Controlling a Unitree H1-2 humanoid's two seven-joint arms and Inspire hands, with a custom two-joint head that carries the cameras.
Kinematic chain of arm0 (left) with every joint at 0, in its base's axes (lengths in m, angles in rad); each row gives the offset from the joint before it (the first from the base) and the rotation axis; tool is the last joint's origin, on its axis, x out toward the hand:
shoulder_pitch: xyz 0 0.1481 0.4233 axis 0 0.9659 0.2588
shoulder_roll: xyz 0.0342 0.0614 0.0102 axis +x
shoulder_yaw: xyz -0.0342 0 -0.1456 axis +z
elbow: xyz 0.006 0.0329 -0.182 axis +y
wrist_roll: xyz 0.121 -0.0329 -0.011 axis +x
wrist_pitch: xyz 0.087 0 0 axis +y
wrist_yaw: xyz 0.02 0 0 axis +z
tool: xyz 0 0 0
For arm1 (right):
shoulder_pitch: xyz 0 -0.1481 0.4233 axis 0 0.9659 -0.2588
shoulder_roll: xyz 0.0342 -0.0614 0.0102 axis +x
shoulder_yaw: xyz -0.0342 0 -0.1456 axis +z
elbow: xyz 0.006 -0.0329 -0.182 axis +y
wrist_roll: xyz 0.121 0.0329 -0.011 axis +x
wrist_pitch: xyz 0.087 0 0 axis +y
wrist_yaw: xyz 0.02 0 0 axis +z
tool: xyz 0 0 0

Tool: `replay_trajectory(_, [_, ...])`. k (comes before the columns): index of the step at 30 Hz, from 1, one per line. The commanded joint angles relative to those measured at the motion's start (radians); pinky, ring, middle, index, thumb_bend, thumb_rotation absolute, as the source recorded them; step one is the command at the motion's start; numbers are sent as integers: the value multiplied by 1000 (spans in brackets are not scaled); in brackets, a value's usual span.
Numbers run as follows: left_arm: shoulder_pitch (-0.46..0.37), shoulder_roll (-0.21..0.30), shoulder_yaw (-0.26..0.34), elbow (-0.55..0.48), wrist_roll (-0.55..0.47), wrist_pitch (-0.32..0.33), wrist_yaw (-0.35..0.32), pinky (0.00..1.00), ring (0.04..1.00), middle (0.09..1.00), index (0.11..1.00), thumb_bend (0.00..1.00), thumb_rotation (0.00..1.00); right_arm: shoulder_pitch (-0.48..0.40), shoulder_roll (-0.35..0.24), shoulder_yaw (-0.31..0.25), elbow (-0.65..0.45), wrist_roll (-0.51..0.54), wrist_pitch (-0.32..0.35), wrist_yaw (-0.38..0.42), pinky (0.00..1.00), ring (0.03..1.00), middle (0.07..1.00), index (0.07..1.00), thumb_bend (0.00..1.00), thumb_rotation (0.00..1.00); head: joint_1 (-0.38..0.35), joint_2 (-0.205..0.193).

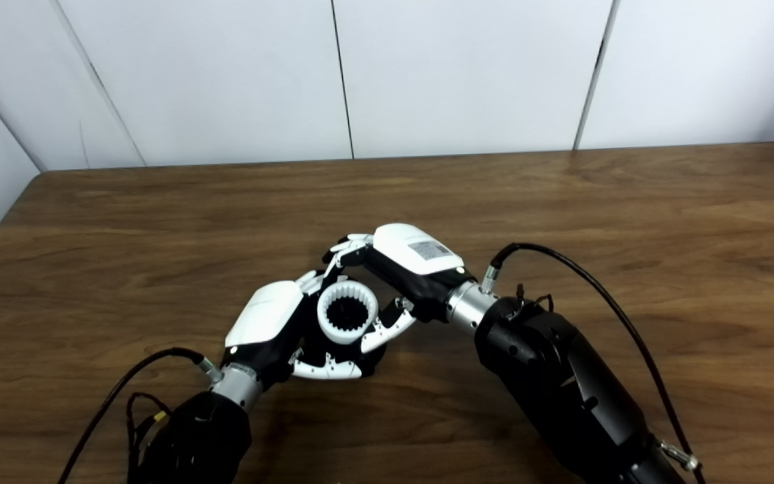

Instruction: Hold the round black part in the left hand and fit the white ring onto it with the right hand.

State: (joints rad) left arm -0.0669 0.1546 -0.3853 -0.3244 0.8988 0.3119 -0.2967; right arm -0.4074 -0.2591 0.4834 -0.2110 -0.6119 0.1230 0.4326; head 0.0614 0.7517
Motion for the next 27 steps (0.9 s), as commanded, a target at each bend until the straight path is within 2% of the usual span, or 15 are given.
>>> replay_trajectory(1, [-11,-7,-15,-9,-17,4,-40,761,960,914,851,837,407,-9,-13,16,27,-5,18,60,800,912,832,491,525,146,1,1])
replay_trajectory(27, [-5,-25,-17,-6,-21,0,-30,770,952,910,844,849,410,-59,-50,21,34,48,74,143,780,894,821,489,525,147,6,14])
